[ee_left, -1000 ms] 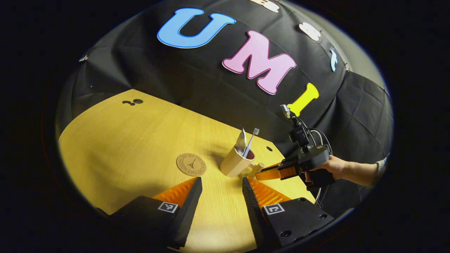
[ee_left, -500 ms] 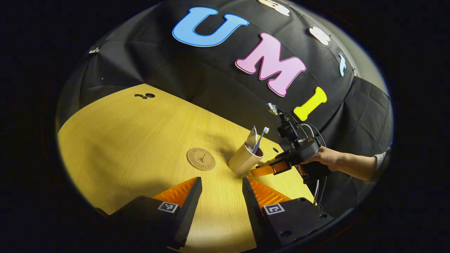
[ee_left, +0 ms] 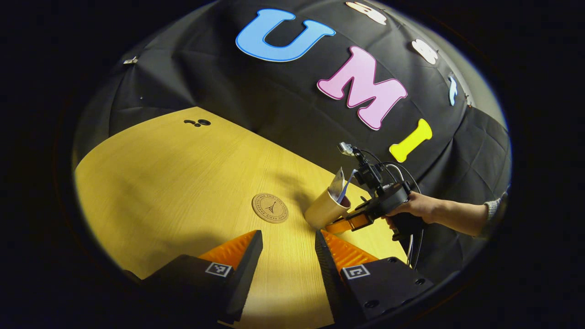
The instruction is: Put the toothbrush and toothpaste on the desktop into the cup, then pick up the cup and place it on the coaster on the desktop.
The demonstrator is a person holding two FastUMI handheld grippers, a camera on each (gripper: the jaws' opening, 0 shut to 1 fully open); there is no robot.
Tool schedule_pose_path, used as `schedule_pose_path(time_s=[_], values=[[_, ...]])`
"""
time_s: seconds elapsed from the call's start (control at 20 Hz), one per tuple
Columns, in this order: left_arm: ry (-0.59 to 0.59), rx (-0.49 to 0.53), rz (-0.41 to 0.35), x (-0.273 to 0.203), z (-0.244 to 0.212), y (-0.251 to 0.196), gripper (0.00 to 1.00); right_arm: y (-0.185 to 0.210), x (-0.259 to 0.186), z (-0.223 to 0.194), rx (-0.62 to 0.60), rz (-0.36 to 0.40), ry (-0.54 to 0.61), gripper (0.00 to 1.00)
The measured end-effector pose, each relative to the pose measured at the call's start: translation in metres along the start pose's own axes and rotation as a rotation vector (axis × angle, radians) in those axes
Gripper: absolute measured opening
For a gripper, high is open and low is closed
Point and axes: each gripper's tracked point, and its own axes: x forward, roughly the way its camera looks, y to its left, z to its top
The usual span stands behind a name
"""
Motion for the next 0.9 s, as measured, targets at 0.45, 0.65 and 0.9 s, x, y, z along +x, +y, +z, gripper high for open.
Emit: schedule_pose_path(time_s=[0.45,0.65,0.9], values=[[0.003,-0.013,-0.005,0.005,0.006,0.009,0.73,0.001,-0.001,0.006,-0.019,-0.022,-0.018,0.32],[-0.002,-0.019,-0.004,0.004,0.01,0.012,0.73,0.016,-0.01,0.022,-0.002,0.007,-0.054,0.32],[-0.007,-0.028,0.003,-0.003,0.012,0.021,0.73,0.046,-0.011,0.043,-0.036,0.039,-0.066,0.32]])
